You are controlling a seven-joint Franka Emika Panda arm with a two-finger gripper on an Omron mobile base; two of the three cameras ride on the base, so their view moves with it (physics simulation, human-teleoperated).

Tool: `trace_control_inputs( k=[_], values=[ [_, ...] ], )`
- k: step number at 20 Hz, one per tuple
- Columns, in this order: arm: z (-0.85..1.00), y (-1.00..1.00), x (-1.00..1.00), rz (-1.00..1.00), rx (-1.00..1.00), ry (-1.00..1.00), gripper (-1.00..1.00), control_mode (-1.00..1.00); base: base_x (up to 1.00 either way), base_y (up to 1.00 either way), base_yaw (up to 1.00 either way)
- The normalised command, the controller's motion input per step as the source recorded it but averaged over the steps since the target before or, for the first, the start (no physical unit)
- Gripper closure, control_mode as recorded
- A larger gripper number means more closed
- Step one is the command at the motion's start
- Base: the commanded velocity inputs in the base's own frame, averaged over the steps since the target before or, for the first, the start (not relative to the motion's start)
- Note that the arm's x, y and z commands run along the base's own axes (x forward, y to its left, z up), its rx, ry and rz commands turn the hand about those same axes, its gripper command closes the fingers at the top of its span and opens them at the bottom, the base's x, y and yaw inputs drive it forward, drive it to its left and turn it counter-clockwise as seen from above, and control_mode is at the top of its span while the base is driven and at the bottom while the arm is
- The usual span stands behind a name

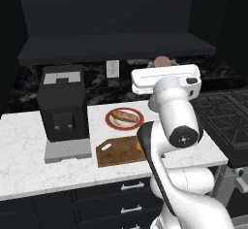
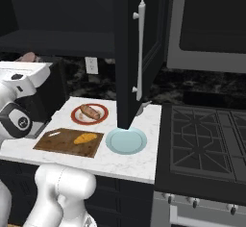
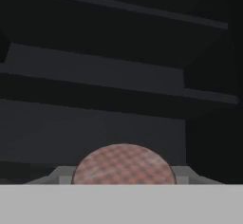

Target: From the different types of pastries on the counter, select a croissant and place it on the cutting board. Then retrieve a jar of jam from the cabinet and place it alongside the croissant on the cutting board.

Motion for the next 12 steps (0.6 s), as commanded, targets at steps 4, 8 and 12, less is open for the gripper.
trace_control_inputs(
  k=[4, 8, 12],
  values=[
    [-0.63, 0.00, -0.19, 0.01, -0.09, -0.07, 1.00, -1.00, 0.00, 0.00, 0.00],
    [-0.41, 0.00, 0.00, 0.01, -0.02, -0.08, 1.00, -1.00, 0.00, 0.00, 0.00],
    [-0.51, 0.00, 0.00, 0.01, 0.00, -0.01, 1.00, -1.00, 0.00, 0.00, 0.00]
  ],
)
